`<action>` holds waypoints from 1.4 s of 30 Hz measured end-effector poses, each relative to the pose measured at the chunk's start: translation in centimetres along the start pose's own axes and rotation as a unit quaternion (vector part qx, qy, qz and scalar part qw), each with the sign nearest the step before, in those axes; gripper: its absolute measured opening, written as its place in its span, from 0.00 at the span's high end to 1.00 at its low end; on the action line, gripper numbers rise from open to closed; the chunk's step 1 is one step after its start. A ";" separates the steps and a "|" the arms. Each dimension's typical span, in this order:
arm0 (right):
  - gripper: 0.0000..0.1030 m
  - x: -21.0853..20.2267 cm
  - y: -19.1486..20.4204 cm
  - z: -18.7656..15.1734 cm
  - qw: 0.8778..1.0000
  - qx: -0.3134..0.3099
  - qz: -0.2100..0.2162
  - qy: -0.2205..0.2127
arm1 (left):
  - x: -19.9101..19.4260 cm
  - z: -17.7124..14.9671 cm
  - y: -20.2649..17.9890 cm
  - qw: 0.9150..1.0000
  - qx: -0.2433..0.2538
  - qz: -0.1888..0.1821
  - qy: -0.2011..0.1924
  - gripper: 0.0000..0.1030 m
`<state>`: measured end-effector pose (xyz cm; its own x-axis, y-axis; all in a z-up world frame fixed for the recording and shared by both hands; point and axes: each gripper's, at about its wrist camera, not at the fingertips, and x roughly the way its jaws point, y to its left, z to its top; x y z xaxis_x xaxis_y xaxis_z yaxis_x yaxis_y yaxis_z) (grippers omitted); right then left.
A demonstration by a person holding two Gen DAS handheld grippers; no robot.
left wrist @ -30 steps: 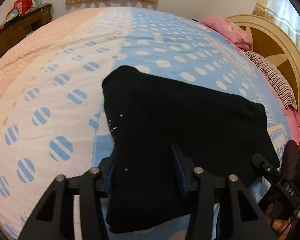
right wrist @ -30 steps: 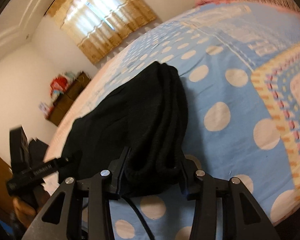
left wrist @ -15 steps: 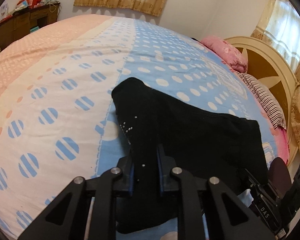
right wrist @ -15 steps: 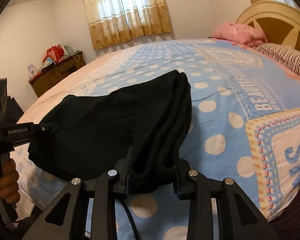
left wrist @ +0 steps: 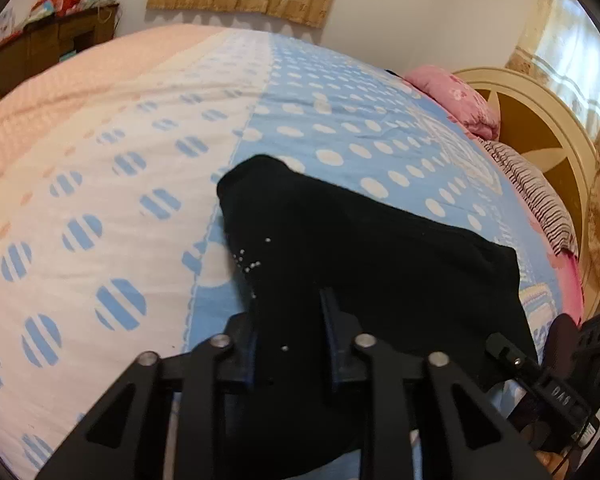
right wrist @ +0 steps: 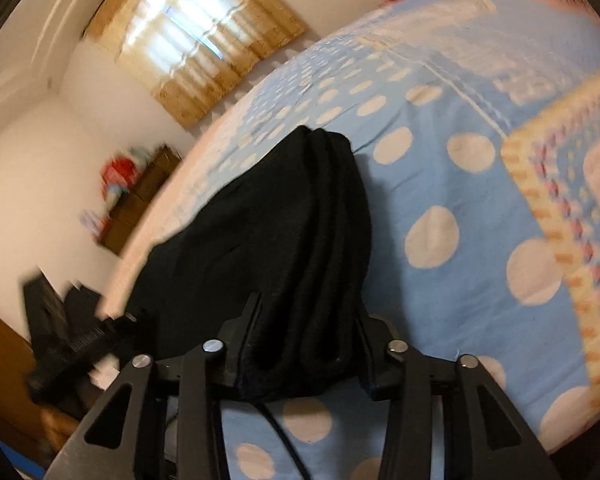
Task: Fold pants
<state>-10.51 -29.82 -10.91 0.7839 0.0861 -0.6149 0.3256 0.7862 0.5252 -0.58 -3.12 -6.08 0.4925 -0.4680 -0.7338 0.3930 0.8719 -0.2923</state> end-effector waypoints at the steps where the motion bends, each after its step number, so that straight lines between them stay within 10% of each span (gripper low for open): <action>1: 0.65 0.0 1.1 -0.1 0.999 -0.032 -0.021 0.000 | -0.1 0.1 0.0 1.000 0.001 0.002 0.000 0.80; 8: 0.68 -2.1 7.5 -0.2 0.977 -0.184 -0.094 -0.052 | -2.2 1.0 -0.4 0.999 0.026 0.021 -0.030 0.85; 22: 0.68 0.2 19.5 0.5 0.946 -0.313 -0.005 -0.086 | -7.8 3.3 7.8 0.986 -0.033 0.123 -0.110 0.85; 35: 0.68 9.1 33.0 1.0 0.901 -0.409 0.120 -0.080 | -13.3 7.0 18.6 0.941 -0.089 0.277 -0.172 0.85; 42: 0.68 16.5 37.5 -0.2 0.891 -0.434 0.120 -0.063 | -10.6 8.3 23.3 0.924 -0.101 0.334 -0.154 0.85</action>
<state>14.46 1.19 -1.50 0.8467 0.2892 -0.4465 -0.3475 0.9362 -0.0526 9.84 20.98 -0.04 0.7824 0.1930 -0.5921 -0.2163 0.9758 0.0322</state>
